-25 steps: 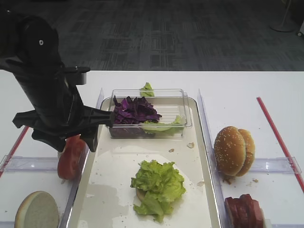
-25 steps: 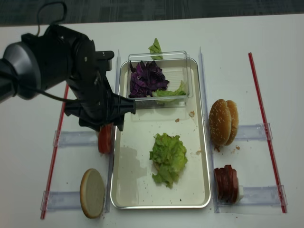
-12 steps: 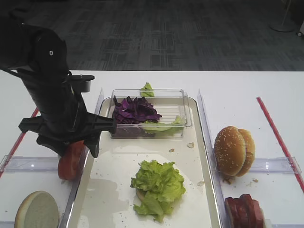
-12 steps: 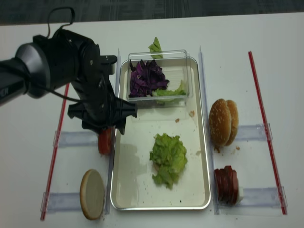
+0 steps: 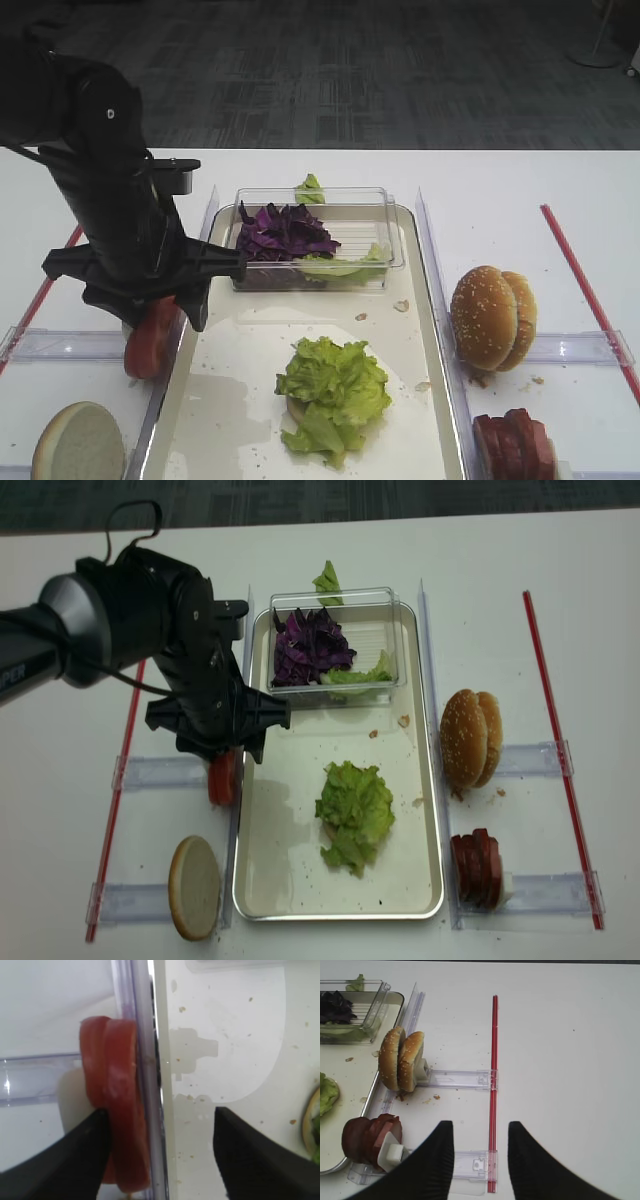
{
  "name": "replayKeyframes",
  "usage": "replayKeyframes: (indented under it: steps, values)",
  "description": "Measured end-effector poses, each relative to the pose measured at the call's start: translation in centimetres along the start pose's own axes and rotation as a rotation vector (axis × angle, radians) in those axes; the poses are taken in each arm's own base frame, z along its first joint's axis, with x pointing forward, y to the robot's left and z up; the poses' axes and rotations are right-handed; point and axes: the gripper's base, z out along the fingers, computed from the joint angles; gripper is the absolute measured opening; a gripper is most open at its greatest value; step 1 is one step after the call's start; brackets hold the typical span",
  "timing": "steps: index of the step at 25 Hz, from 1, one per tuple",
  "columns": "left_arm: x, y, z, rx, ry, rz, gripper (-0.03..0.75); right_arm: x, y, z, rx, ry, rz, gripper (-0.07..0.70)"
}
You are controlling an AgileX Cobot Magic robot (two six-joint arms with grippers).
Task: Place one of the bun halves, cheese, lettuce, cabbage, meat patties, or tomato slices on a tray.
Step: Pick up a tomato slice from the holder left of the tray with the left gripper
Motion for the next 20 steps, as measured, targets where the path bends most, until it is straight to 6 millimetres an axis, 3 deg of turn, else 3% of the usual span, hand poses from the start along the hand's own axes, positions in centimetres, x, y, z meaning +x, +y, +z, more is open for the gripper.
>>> replayKeyframes:
  steps: [11,20]
  values:
    - [-0.05,0.10,0.07,-0.012,-0.003,0.008,0.231,0.00,0.00,0.00,0.000,0.000,0.000,0.302]
    - [-0.11,0.73,0.13,-0.084,0.000,0.029,0.153,0.00,0.00,0.00,0.000,0.000,0.000,0.302]
